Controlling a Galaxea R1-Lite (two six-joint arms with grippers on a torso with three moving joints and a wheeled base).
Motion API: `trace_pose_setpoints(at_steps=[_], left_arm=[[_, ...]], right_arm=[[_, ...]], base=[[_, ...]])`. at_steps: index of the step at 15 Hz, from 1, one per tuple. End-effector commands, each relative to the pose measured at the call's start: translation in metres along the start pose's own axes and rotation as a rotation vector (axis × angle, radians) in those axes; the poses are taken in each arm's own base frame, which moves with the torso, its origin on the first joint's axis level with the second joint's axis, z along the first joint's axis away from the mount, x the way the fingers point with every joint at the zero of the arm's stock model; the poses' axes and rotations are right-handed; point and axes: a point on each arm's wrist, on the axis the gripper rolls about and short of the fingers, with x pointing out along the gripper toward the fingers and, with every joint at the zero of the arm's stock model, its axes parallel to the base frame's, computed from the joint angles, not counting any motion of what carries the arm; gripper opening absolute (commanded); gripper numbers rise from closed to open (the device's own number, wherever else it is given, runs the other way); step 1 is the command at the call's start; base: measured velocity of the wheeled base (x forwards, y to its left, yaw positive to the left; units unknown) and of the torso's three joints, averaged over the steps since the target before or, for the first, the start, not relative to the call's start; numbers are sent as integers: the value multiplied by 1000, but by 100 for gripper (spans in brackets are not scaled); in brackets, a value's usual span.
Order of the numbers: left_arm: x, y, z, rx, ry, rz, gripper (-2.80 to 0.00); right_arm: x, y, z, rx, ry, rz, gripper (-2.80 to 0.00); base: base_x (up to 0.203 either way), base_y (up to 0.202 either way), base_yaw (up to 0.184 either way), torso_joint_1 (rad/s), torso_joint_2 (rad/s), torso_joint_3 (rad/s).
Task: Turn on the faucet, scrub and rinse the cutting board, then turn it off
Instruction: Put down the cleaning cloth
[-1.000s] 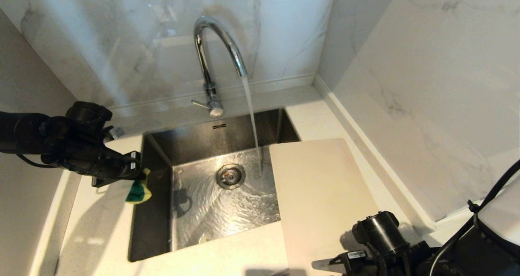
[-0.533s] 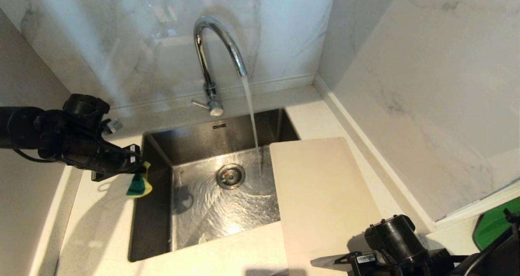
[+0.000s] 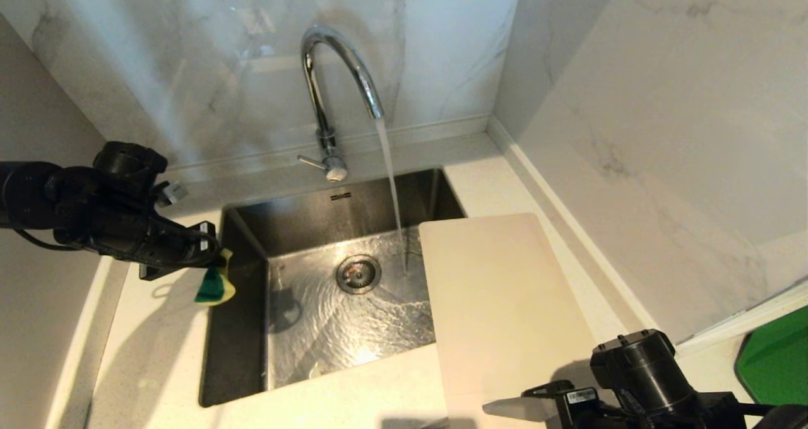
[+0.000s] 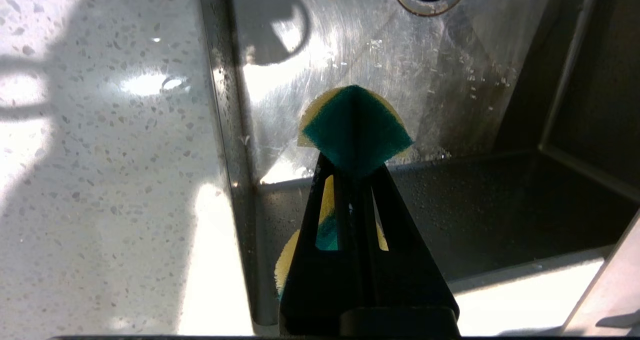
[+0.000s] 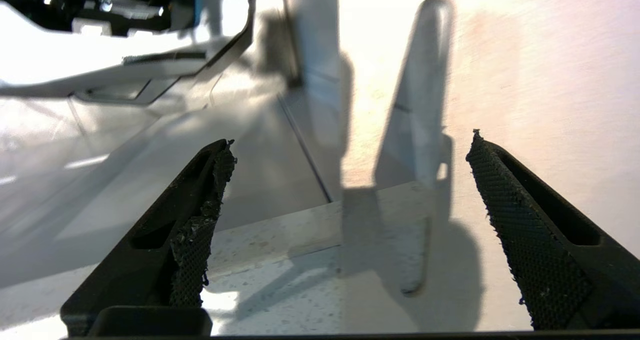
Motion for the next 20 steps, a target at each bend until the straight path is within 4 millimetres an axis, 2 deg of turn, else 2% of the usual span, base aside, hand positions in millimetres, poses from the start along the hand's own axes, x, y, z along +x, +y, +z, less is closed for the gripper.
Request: trace_pose_setpoints(at_steps=[1, 2, 3, 8, 13, 16, 20], left_arm=[[-6, -2, 0, 1, -9, -5, -280], [-9, -2, -1, 1, -11, -5, -280], [-9, -1, -2, 0, -1, -1, -280], [-24, 1, -7, -3, 15, 17, -280], [-43, 1, -11, -1, 10, 60, -280], [-48, 2, -14, 0, 15, 82, -280], [-49, 3, -18, 0, 26, 86, -280]], right_arm=[[-11, -2, 3, 1, -36, -49, 0], [-14, -4, 4, 40, -63, -60, 0], [-17, -5, 6, 68, -108, -62, -280], [-31, -31, 15, 206, -231, -203, -280], [-66, -47, 20, 261, -317, -369, -280], [-92, -60, 27, 467, -414, -446, -280], [-141, -79, 34, 827, -539, -640, -280]], base=[[0, 0, 0, 0, 0, 0], [0, 0, 0, 0, 0, 0], [0, 0, 0, 0, 0, 0], [0, 0, 0, 0, 0, 0], [0, 0, 0, 0, 0, 0], [0, 0, 0, 0, 0, 0], [0, 0, 0, 0, 0, 0]])
